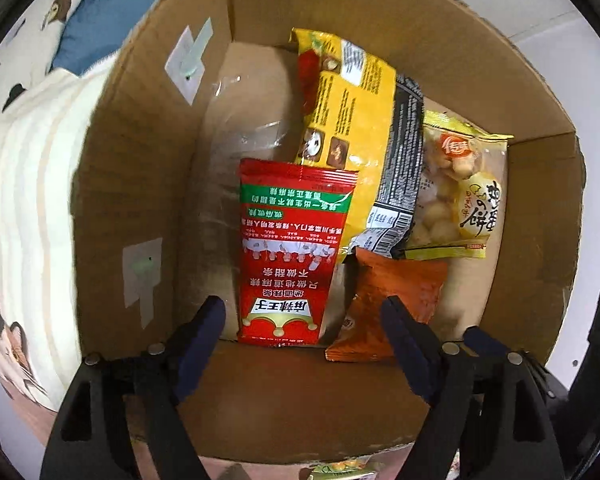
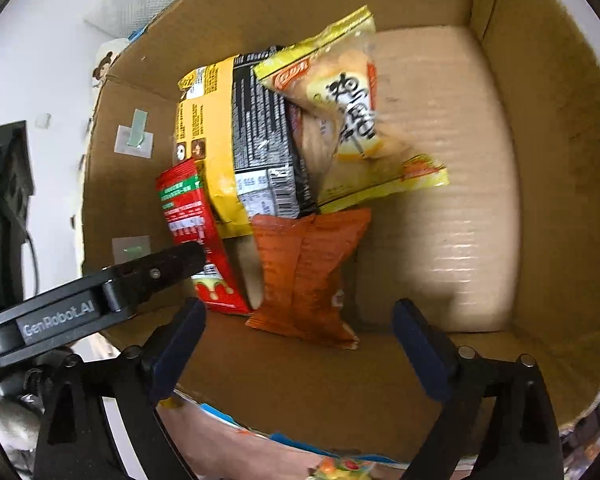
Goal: Organize snacks
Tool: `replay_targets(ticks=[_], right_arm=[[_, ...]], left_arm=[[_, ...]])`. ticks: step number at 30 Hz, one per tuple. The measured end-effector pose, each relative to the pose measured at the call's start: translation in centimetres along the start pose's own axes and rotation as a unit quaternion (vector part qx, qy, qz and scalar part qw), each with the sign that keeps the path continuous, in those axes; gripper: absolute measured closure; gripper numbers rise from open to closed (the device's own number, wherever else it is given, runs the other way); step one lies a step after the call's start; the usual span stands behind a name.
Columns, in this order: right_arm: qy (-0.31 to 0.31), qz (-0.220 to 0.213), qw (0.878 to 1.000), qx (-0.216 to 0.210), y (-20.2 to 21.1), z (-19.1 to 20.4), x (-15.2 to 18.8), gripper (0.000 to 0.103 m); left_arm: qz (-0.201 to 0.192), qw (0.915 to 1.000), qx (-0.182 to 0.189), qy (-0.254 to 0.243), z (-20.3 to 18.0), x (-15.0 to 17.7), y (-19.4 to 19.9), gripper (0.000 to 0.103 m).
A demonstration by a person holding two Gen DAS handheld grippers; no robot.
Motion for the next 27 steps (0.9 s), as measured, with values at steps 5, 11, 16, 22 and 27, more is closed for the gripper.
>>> replay_targets(ticks=[5, 11, 16, 22, 27], right_arm=[[0.004, -0.031, 0.999, 0.042, 1.4, -0.3, 0.2, 0.006], [0.01, -0.07, 0.995, 0.069, 4.0, -0.3, 1.8, 0.006], [0.013, -0.104, 0.991, 0.081, 5.6, -0.2, 3.8, 0.006], [0.027, -0.156, 0.983, 0.092, 8.1, 0.2, 7.4, 0.006], [0.046, -0.196, 0.973, 0.109, 10.4, 1.0, 10.6, 0.006]], left_arm=[[-0.029, 0.9995, 0.004, -0.005, -0.3, 1.3, 1.7, 0.013], [-0.097, 0.9945, -0.032, -0.027, -0.9, 4.4, 4.6, 0.013], [-0.146, 0.9874, -0.05, -0.036, -1.1, 6.0, 7.0, 0.013], [-0.189, 0.9789, -0.063, -0.046, -1.0, 9.2, 8.6, 0.013], [-0.23, 0.9694, -0.065, -0.055, -1.4, 12.2, 9.9, 0.013]])
Point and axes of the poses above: each gripper's, at about its wrist camera, not at the fingertips, and y roughly against the way its jaws point, z to its left, x to its underside, the point moved 4 cm from there along -y, roughly the way its jaws point, and after that the axes turned 14 degrees about z, right-handed, at the moved point
